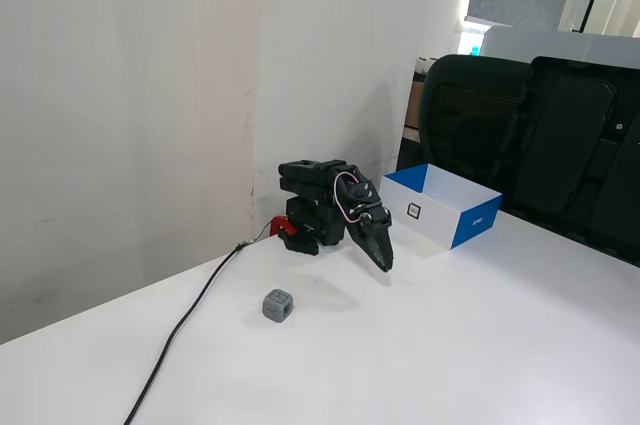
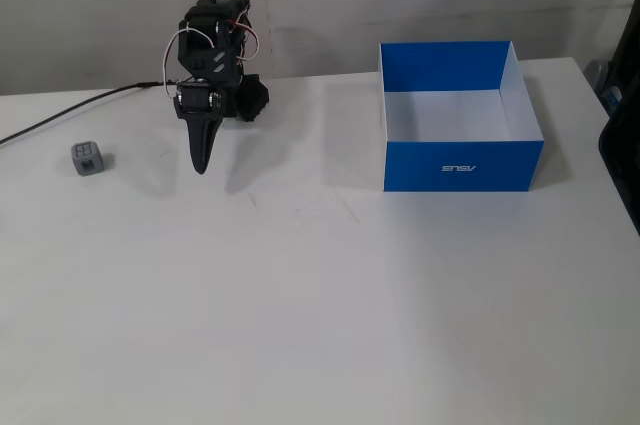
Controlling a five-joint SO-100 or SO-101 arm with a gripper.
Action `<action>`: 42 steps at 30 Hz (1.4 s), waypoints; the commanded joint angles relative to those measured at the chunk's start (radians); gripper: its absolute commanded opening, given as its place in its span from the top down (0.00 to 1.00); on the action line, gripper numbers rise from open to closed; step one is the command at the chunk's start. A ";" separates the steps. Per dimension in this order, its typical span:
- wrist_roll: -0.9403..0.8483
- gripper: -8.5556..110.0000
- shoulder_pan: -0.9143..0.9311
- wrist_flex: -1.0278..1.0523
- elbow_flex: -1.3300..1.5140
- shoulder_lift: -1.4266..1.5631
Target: Grasp the gray block and put it in the box.
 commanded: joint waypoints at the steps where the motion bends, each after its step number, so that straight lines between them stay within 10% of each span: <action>1: 0.031 0.93 -0.012 -0.023 0.064 0.012; 25: 0.152 0.93 -0.061 0.291 -0.334 -0.258; 42: 0.261 0.93 -0.414 0.314 -0.604 -0.612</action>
